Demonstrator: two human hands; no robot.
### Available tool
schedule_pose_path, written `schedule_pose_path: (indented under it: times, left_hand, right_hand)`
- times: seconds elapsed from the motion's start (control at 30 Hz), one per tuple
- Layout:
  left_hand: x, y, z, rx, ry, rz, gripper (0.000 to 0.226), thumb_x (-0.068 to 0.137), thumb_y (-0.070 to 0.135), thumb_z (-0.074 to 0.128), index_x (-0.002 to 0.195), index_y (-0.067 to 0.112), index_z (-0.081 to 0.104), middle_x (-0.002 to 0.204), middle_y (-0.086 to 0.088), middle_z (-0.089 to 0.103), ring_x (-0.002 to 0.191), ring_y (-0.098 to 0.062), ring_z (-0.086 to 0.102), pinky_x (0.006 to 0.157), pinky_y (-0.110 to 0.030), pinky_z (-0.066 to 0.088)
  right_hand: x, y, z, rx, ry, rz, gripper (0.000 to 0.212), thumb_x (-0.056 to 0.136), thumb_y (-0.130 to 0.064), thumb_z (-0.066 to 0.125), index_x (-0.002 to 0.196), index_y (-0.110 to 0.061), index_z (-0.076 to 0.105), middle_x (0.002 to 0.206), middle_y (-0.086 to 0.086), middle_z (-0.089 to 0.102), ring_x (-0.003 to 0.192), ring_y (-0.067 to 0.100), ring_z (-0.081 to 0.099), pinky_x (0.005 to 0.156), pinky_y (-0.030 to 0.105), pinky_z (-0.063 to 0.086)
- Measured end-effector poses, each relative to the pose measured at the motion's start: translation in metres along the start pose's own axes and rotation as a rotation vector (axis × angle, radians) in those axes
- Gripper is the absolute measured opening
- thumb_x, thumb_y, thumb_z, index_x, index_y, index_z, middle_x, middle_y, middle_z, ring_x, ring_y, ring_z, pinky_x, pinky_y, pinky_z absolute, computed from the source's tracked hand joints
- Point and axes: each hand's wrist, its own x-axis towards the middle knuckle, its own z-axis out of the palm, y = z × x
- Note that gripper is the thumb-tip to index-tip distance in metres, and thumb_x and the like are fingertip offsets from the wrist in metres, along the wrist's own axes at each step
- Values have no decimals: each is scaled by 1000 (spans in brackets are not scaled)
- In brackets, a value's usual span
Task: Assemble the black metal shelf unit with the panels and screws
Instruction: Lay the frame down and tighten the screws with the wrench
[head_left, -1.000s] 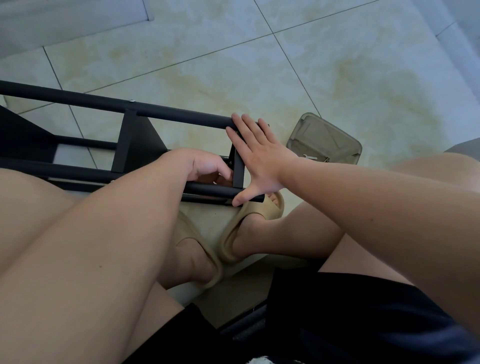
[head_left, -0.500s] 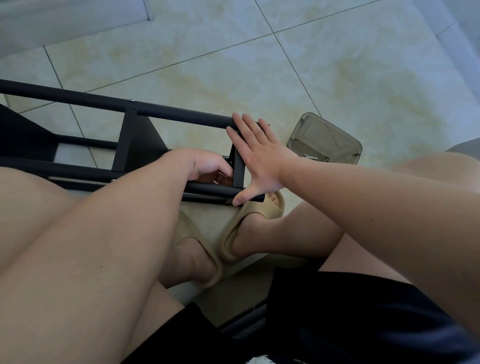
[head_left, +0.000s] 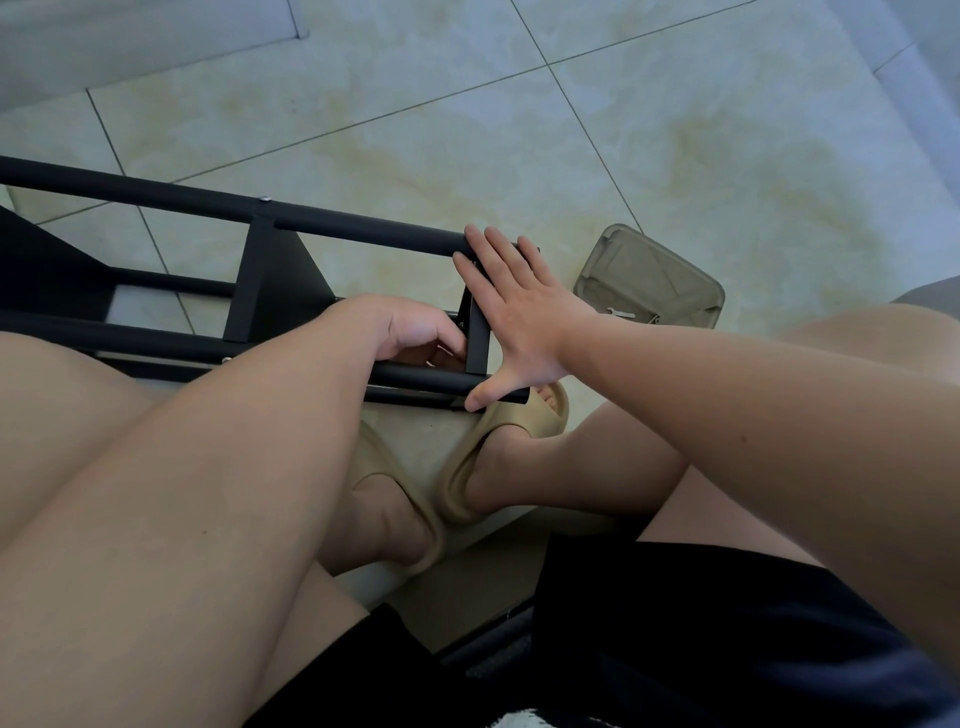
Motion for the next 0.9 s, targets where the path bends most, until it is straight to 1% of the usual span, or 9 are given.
schedule_pose_path:
  times: [0.03,0.07,0.2,0.37,0.43,0.53,0.67,0.8,0.9]
  left_hand:
    - [0,0,0,22,5,-11,38,88,14,57,53,17,73,62,1,66,54,-12,61,57,-20,49]
    - [0,1,1,52,2,-23,39,89,17,59,52,18,72,63,1,66,53,-12,61,58,-21,49]
    - [-3,2,2,114,-6,-21,16,89,19,63,88,10,76,88,-8,73,79,-23,67,87,-36,51]
    - [-2,1,2,8,-14,22,18,87,10,59,97,6,73,89,-10,71,81,-25,64,85,-35,49]
    - [-1,-1,1,-22,-32,27,17,87,11,58,90,6,74,89,-11,68,81,-25,62,84,-34,49]
    - [-1,0,1,18,-50,-2,26,88,15,60,69,15,76,75,-4,70,66,-18,65,68,-26,52]
    - [-2,2,3,94,-11,2,14,90,14,60,83,11,72,76,-3,70,69,-19,64,71,-28,50]
    - [-1,1,3,75,-6,25,38,89,6,54,55,19,66,58,2,59,54,-13,55,55,-21,46]
    - [-2,-1,0,14,-70,37,38,90,6,54,60,18,72,65,1,62,61,-14,59,61,-23,49]
  right_hand:
    - [0,0,0,1,0,-1,158,50,-106,39,159,-3,-10,164,22,-22,153,38,-20,124,52,-9]
    - [0,0,0,1,0,-1,157,50,-105,39,159,-3,-10,164,22,-23,153,38,-20,124,53,-9]
    - [1,1,1,-2,-2,0,157,50,-106,38,159,-4,-11,164,22,-23,153,37,-21,124,53,-8]
    - [1,1,1,-3,-1,-1,158,48,-106,34,159,-4,-11,164,22,-23,153,38,-20,124,53,-8]
    - [1,1,1,0,0,0,158,48,-106,34,159,-4,-11,164,22,-23,153,37,-21,124,53,-9]
    - [1,0,2,2,2,-2,157,48,-106,34,159,-4,-11,164,22,-23,153,37,-21,124,53,-9]
    - [1,0,2,3,1,0,157,48,-106,32,159,-4,-11,164,22,-24,153,38,-21,124,53,-8]
    - [1,0,2,1,1,0,157,48,-106,32,159,-4,-11,164,22,-23,153,38,-21,124,53,-8]
    - [0,0,2,6,3,-1,157,48,-106,33,159,-4,-11,164,22,-23,153,38,-21,124,53,-9]
